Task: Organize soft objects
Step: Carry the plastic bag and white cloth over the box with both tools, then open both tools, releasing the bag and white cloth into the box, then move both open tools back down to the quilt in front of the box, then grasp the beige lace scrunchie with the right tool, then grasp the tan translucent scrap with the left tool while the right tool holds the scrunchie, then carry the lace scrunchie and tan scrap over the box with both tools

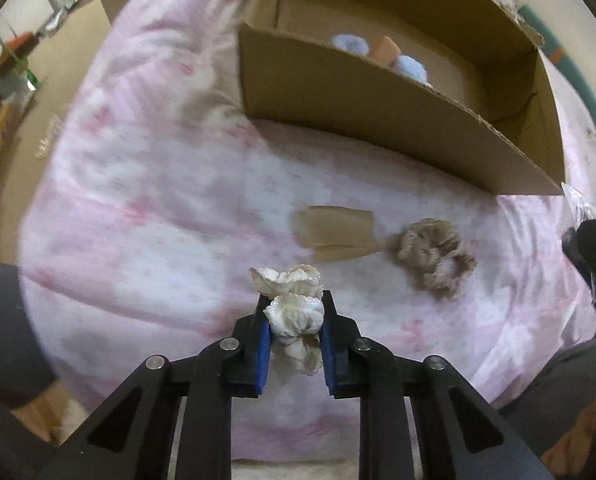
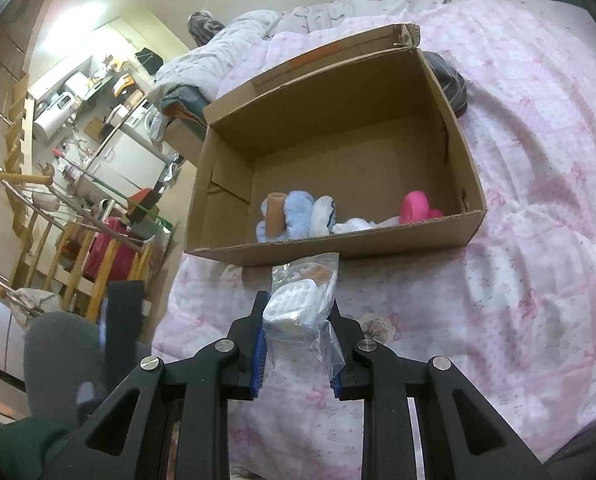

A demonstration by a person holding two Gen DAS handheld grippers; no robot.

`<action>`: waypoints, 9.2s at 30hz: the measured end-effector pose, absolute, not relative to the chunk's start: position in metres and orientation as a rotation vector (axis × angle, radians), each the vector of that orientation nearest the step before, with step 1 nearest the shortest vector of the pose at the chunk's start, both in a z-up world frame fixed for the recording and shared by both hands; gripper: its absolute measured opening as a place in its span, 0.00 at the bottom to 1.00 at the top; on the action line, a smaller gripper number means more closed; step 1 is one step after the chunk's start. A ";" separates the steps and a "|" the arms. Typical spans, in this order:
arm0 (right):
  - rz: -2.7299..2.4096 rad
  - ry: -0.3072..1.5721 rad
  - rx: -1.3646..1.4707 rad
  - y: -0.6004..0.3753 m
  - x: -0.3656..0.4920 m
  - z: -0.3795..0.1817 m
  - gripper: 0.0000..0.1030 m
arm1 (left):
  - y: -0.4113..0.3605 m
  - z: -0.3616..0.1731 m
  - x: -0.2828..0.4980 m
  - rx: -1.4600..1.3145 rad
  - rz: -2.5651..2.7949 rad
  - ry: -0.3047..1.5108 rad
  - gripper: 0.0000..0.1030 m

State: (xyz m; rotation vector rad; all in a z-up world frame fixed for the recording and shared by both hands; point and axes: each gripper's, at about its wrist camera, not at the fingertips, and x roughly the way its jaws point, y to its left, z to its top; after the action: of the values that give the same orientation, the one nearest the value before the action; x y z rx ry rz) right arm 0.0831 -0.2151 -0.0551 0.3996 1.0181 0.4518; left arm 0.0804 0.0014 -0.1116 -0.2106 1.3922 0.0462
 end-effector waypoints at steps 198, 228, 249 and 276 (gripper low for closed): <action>0.374 1.148 0.036 -0.166 0.095 -0.080 0.15 | 0.025 -0.115 0.125 -0.317 0.061 1.263 0.68; 0.309 1.083 0.086 -0.195 0.091 -0.073 0.15 | -0.002 -0.138 0.128 -0.163 -0.074 1.320 0.08; 0.310 1.072 0.113 -0.200 0.086 -0.069 0.15 | 0.033 -0.077 0.088 -0.143 0.005 1.187 0.08; 0.381 0.857 0.175 -0.228 0.147 -0.004 0.15 | -0.011 0.021 0.201 0.000 -0.004 0.905 0.08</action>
State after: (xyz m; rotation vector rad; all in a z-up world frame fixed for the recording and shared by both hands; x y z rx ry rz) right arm 0.1471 -0.2283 -0.0036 0.1750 0.8573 0.3810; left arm 0.2013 -0.0108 0.0205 0.0000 0.9048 -0.0038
